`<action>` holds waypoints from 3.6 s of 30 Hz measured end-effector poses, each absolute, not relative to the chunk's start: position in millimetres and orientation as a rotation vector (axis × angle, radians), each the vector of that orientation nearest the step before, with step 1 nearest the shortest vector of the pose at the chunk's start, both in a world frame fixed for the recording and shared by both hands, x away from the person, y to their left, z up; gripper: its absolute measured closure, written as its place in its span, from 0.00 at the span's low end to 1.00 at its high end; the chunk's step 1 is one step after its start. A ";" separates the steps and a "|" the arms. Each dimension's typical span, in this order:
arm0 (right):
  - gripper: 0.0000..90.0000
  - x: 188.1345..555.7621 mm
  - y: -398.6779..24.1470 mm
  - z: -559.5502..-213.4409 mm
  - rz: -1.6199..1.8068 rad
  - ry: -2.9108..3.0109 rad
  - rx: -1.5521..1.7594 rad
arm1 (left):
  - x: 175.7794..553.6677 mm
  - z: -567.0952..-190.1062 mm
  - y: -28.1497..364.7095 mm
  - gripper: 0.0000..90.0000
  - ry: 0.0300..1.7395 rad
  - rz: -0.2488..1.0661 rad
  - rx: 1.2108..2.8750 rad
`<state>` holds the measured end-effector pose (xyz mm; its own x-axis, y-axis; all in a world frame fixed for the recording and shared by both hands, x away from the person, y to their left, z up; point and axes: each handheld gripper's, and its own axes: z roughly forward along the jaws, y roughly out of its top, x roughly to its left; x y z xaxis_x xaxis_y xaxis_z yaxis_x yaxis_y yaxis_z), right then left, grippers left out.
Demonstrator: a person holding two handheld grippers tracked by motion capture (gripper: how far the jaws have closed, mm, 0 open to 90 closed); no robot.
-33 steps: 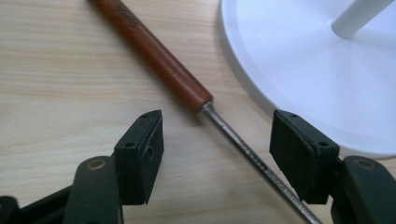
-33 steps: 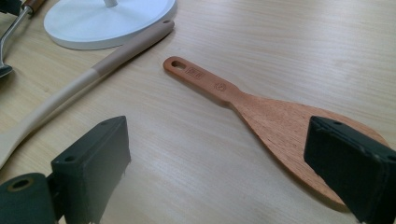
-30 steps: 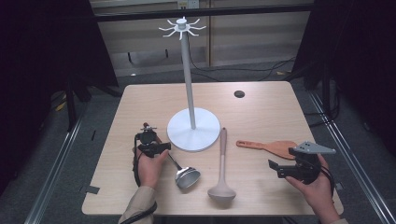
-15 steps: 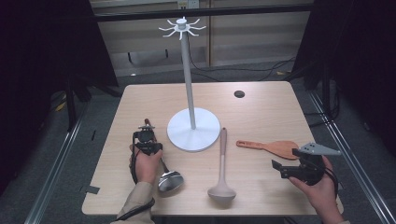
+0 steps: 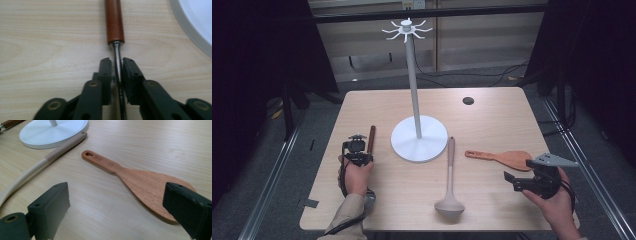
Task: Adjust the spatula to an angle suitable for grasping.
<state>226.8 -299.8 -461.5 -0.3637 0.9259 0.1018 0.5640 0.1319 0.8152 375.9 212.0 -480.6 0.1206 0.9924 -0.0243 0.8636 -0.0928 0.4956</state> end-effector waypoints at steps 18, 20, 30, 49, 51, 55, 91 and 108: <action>0.07 227.3 -299.3 -463.1 1.118 1.995 1.434 | 385.1 -479.1 210.7 0.93 1.860 0.403 1.985; 0.07 227.5 -299.1 -463.3 1.119 1.997 1.431 | 385.1 -479.1 210.4 0.93 1.862 0.405 1.984; 0.07 227.8 -298.2 -463.3 1.117 1.997 1.425 | 383.2 -471.0 216.4 0.94 1.860 0.407 1.924; 0.05 228.0 -295.9 -463.8 1.106 2.016 1.420 | 353.2 -430.5 226.1 0.94 1.644 0.499 1.752; 0.05 228.0 -295.3 -463.9 1.101 2.019 1.413 | 349.2 -427.9 226.1 0.94 1.625 0.505 1.741; 0.03 227.8 -294.6 -463.0 1.115 2.019 1.403 | 340.6 -417.7 220.7 0.94 1.556 0.520 1.703; 0.00 226.8 -289.3 -459.3 1.180 2.054 1.310 | 315.6 -391.4 166.0 0.94 1.174 0.651 1.501; 0.01 225.5 -288.9 -456.9 1.186 2.038 1.294 | 307.5 -377.9 150.1 0.94 1.017 0.709 1.406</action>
